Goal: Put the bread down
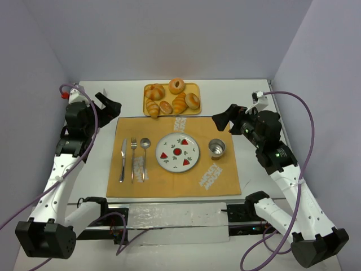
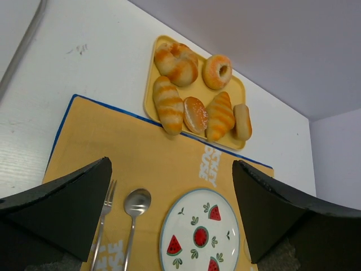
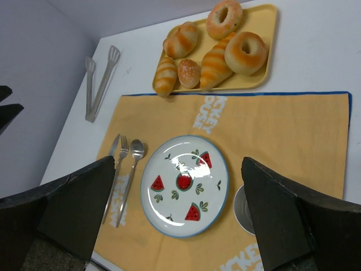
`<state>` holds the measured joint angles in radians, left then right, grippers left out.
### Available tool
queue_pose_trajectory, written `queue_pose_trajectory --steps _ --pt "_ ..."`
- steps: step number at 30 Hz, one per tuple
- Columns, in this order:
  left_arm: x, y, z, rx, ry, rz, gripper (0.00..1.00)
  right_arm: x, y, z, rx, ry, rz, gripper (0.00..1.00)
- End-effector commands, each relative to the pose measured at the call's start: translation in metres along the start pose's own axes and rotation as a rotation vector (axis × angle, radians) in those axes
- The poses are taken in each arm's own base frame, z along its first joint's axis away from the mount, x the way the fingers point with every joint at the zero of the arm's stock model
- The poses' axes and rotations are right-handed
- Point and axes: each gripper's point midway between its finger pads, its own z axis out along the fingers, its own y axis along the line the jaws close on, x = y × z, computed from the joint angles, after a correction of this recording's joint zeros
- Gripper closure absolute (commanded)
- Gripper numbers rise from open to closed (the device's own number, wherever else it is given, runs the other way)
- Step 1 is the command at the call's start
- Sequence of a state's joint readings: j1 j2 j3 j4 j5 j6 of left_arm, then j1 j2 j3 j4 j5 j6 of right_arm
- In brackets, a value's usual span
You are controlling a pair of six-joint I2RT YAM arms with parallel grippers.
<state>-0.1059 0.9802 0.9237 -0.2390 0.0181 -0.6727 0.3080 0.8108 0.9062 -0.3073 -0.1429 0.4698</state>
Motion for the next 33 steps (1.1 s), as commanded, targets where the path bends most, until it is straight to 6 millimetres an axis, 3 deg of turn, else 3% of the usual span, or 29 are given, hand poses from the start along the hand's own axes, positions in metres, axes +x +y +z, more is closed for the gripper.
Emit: queue_pose_trajectory --steps 1,6,12,20,22,24,25,30,31,33 --pt "-0.03 -0.009 -0.001 -0.022 -0.082 0.001 0.01 -0.006 0.004 -0.001 -0.016 -0.036 -0.019 0.0" --pt "-0.049 0.0 0.021 -0.139 -0.074 0.047 0.01 -0.005 0.0 0.001 0.001 -0.027 -0.013 0.0" --pt "-0.053 0.032 0.058 -0.277 -0.038 0.099 0.01 -0.003 0.0 0.002 0.001 -0.02 -0.003 0.0" --pt "-0.04 0.1 0.116 -0.481 0.06 0.196 0.01 -0.003 -0.002 0.001 0.017 -0.017 -0.009 0.0" --pt "-0.034 0.121 0.125 -0.542 0.084 0.228 0.01 -0.003 -0.002 0.001 0.016 -0.016 -0.007 0.0" --pt "-0.027 0.128 0.133 -0.557 0.102 0.228 0.01 -0.002 -0.002 0.002 0.013 -0.014 -0.006 0.0" --pt "-0.028 0.151 0.135 -0.603 0.111 0.209 0.01 -0.001 -0.002 0.003 0.011 -0.012 -0.004 0.0" --pt "-0.019 0.185 0.149 -0.684 0.156 0.203 0.01 0.0 -0.001 0.003 0.005 -0.006 -0.004 0.0" --pt "-0.01 0.2 0.152 -0.718 0.19 0.199 0.01 0.001 -0.001 0.003 0.005 -0.006 -0.004 0.0" --pt "-0.006 0.207 0.157 -0.721 0.21 0.193 0.01 0.003 -0.003 0.003 0.006 -0.005 -0.004 0.0"
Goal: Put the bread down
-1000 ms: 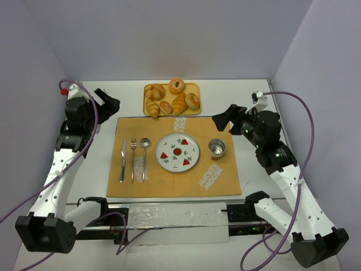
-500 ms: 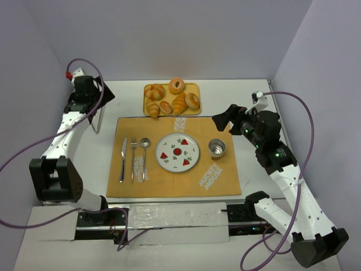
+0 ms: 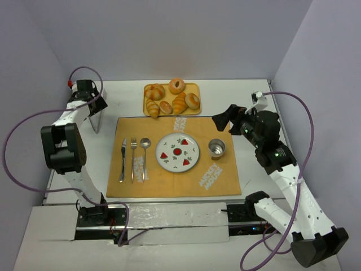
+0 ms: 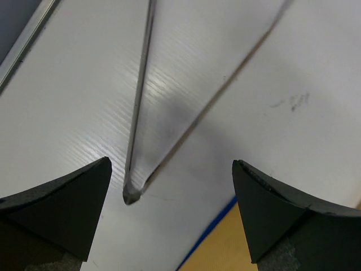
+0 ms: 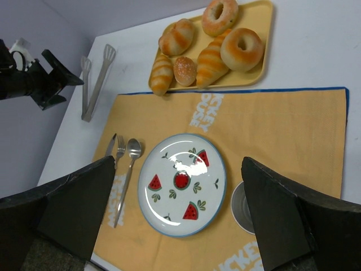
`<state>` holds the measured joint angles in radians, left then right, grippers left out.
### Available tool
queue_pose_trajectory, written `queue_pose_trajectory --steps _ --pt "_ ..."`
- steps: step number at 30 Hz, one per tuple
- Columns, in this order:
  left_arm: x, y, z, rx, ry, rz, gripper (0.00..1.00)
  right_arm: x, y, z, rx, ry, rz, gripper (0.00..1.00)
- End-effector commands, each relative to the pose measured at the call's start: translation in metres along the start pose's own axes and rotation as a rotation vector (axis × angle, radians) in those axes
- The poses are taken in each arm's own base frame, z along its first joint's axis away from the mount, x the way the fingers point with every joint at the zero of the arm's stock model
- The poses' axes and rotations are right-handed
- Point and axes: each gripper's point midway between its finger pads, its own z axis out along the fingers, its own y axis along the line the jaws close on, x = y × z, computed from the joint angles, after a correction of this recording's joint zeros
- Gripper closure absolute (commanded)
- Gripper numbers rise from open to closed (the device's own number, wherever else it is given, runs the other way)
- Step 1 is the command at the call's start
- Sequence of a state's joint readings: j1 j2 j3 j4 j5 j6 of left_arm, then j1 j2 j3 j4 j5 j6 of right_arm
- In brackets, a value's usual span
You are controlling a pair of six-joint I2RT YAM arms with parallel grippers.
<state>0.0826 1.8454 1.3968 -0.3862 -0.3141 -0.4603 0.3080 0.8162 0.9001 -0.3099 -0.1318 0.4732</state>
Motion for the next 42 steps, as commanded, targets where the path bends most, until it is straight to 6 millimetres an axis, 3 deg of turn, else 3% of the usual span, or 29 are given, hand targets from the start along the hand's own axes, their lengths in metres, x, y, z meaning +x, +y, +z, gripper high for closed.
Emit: queue_pose_trajectory --steps 1,11,29,36,42 --pt "-0.007 0.008 0.015 -0.032 0.009 0.006 0.01 0.0 0.002 0.001 -0.013 -0.016 -0.007 0.0" --pt "0.008 0.026 0.042 -0.079 0.065 0.022 0.01 0.009 0.0 0.006 -0.026 0.0 0.001 0.0" --pt "0.021 0.014 0.053 -0.01 0.104 0.039 0.01 0.014 0.001 0.007 -0.044 0.004 0.015 0.0" --pt "0.028 -0.001 0.058 0.011 0.109 0.058 0.01 0.014 0.0 0.007 -0.042 0.001 0.014 0.0" --pt "0.022 -0.008 0.063 0.003 0.101 0.065 0.01 0.016 -0.001 0.007 -0.036 0.005 0.014 0.0"
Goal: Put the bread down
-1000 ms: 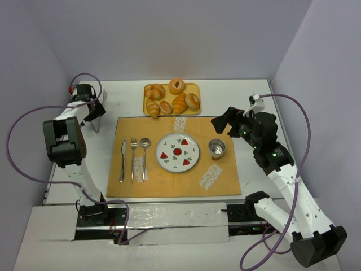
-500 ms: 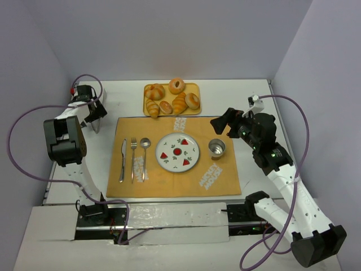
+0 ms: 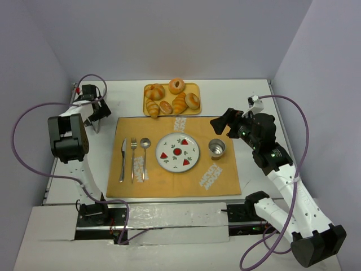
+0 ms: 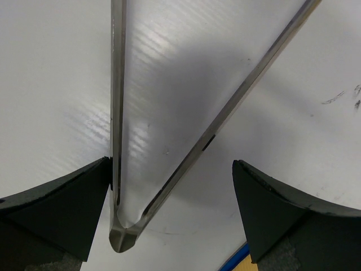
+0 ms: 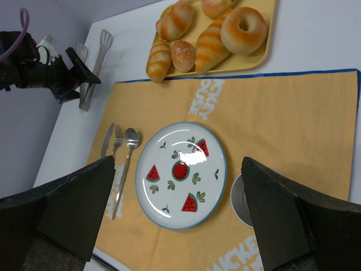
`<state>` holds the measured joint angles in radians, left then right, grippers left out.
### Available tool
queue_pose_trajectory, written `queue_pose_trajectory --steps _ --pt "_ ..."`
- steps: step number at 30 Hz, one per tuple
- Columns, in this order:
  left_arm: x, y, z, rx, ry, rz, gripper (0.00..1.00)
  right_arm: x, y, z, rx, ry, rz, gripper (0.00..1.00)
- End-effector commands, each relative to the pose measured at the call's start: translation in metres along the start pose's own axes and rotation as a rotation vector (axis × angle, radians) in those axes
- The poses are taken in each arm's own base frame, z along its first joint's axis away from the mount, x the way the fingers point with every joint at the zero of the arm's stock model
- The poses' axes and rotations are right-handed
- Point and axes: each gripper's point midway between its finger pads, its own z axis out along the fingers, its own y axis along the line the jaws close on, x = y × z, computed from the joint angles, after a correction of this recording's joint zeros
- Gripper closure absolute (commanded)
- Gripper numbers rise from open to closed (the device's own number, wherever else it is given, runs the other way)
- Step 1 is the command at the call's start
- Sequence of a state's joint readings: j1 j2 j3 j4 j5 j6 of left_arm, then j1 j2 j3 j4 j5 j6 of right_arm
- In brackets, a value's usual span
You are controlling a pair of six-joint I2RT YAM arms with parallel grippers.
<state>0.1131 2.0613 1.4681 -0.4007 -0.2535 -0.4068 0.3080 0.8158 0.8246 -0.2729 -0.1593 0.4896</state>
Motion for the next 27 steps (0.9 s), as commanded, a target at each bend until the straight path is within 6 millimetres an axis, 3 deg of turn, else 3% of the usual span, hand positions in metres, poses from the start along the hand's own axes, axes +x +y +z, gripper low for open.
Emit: queue_pose_trajectory --steps 1,8,27 --pt "-0.026 -0.014 -0.001 0.023 -0.058 -0.006 0.01 -0.007 0.007 0.0 -0.03 -0.039 -0.008 0.0" --pt "-0.028 -0.005 0.004 -0.038 -0.054 -0.01 0.01 -0.006 0.006 0.002 -0.029 -0.034 -0.008 0.0" --pt "-0.019 -0.018 0.005 0.019 -0.007 -0.034 0.05 -0.003 0.008 0.003 -0.047 -0.025 0.004 0.0"
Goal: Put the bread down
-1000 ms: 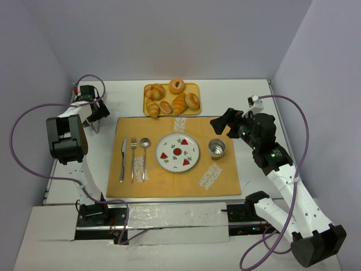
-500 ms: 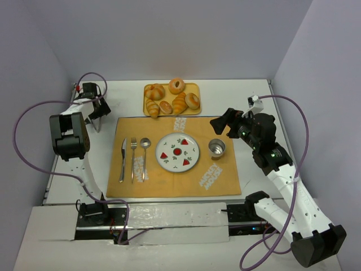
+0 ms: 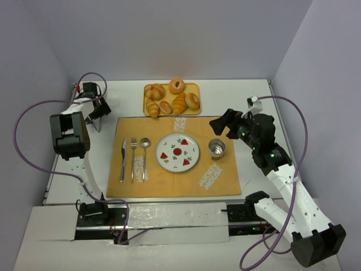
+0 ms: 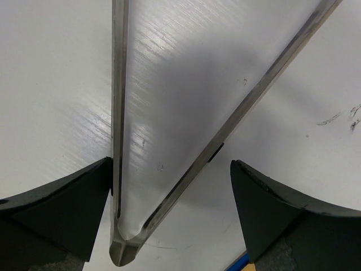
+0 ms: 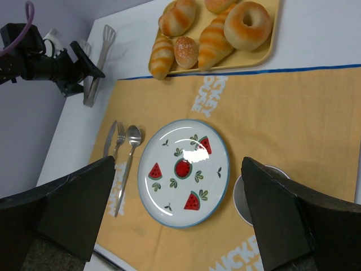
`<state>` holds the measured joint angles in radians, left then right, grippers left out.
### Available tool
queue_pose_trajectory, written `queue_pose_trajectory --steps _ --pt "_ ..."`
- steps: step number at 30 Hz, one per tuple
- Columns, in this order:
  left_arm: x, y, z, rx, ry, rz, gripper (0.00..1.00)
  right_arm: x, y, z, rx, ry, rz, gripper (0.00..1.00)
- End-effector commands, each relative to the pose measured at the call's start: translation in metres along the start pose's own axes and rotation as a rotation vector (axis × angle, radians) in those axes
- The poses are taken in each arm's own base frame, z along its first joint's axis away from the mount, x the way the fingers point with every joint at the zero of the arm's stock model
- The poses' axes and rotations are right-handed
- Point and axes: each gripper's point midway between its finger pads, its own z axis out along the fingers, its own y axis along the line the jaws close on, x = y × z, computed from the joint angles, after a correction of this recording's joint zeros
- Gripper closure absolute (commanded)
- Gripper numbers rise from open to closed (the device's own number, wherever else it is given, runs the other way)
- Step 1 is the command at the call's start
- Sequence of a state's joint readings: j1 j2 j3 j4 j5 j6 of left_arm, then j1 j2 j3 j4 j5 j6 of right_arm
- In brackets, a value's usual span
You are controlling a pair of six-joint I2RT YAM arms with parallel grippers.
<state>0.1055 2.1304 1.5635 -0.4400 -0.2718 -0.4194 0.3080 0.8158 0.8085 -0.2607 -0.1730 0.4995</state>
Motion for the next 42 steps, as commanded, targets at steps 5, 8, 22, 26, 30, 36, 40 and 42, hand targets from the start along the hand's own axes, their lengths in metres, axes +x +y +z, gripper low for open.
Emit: queue_pose_trajectory --steps 5,8,22,26,30,36,40,42 --pt "-0.005 -0.024 -0.01 0.093 0.009 -0.085 0.09 -0.006 0.01 0.001 -0.048 -0.032 -0.002 0.0" --pt "-0.004 -0.029 -0.012 0.095 0.011 -0.088 0.1 -0.007 0.009 -0.001 -0.043 -0.035 -0.008 0.0" --pt "0.002 -0.041 -0.017 0.059 0.0 -0.038 0.12 -0.008 0.01 -0.003 -0.045 -0.036 -0.014 0.0" --pt "-0.001 -0.036 -0.016 0.028 -0.007 -0.02 0.1 -0.008 0.011 -0.002 -0.047 -0.033 -0.014 0.0" --pt "-0.002 -0.032 -0.014 0.006 -0.007 -0.001 0.09 -0.007 0.01 -0.001 -0.046 -0.032 -0.014 0.0" --pt "-0.003 -0.032 -0.008 -0.003 -0.001 0.009 0.06 -0.006 0.009 -0.001 -0.043 -0.03 -0.013 0.0" --pt "-0.005 -0.033 -0.003 -0.017 0.002 0.012 0.03 -0.005 0.008 -0.001 -0.04 -0.028 -0.016 0.0" --pt "-0.005 -0.033 -0.001 -0.02 0.005 0.014 0.01 -0.004 0.007 -0.001 -0.037 -0.026 -0.015 0.0"
